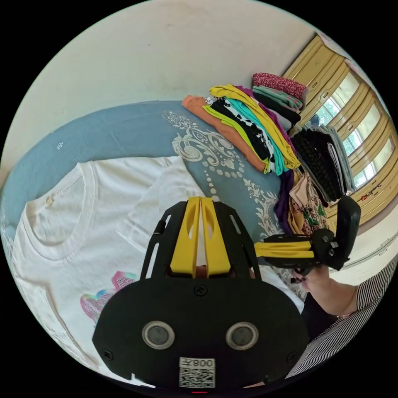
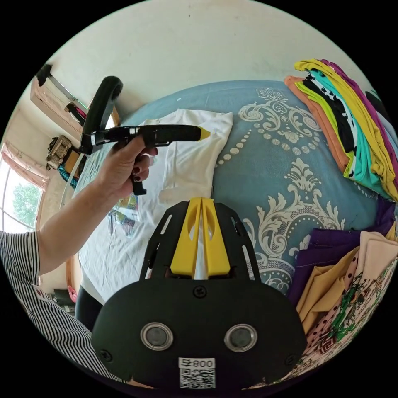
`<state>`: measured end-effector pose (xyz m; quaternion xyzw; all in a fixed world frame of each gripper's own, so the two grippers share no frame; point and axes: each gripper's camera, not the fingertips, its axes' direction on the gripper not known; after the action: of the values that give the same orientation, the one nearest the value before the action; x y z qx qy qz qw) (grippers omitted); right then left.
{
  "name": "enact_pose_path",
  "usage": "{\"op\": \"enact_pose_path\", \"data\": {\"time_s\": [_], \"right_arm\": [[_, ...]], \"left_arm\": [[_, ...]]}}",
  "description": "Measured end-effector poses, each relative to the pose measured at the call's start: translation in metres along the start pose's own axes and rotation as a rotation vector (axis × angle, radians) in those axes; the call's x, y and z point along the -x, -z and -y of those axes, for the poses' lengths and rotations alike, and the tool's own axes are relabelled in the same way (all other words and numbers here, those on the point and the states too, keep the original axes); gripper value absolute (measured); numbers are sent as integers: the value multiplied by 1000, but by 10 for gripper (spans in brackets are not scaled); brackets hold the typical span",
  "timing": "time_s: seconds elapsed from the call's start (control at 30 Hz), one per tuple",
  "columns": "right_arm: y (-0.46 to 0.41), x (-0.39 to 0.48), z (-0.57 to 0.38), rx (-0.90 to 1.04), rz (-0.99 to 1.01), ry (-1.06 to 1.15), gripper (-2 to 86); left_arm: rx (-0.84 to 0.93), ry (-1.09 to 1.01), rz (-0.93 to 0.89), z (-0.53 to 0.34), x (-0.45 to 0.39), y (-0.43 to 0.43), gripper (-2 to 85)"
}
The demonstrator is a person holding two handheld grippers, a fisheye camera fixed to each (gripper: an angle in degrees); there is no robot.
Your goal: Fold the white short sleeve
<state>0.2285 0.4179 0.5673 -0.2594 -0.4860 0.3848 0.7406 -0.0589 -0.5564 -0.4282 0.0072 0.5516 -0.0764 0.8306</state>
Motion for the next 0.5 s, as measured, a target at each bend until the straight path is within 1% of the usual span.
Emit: {"op": "enact_pose_path", "data": {"time_s": [0.03, 0.07, 0.1, 0.17, 0.23, 0.33, 0.4, 0.43, 0.5], "right_arm": [[-5, -3, -4, 12, 9, 2, 1], [-7, -7, -8, -6, 23, -9, 1], [-9, -9, -10, -9, 31, -13, 1], [-12, -18, -14, 7, 70, -46, 1], [-10, -22, -20, 16, 60, -54, 1], [-5, -25, -37, 37, 28, -52, 1], [-1, -29, -52, 56, 39, -65, 1], [2, -32, -65, 71, 63, -76, 1], [8, -34, -87, 93, 88, -94, 1]], "left_arm": [[14, 1, -4, -7, -2, 0, 3], [80, 7, -12, -20, -4, -3, 3], [82, 17, -10, -32, -6, 3, 3], [49, 31, -19, -50, -11, 28, 3], [-30, 41, -18, -77, -17, 64, 3], [-40, 84, -73, -140, -21, 112, 3], [12, 149, -33, -208, -24, 148, 4], [31, 168, -19, -226, -24, 158, 4], [76, 283, 26, -304, -25, 203, 5]]}}
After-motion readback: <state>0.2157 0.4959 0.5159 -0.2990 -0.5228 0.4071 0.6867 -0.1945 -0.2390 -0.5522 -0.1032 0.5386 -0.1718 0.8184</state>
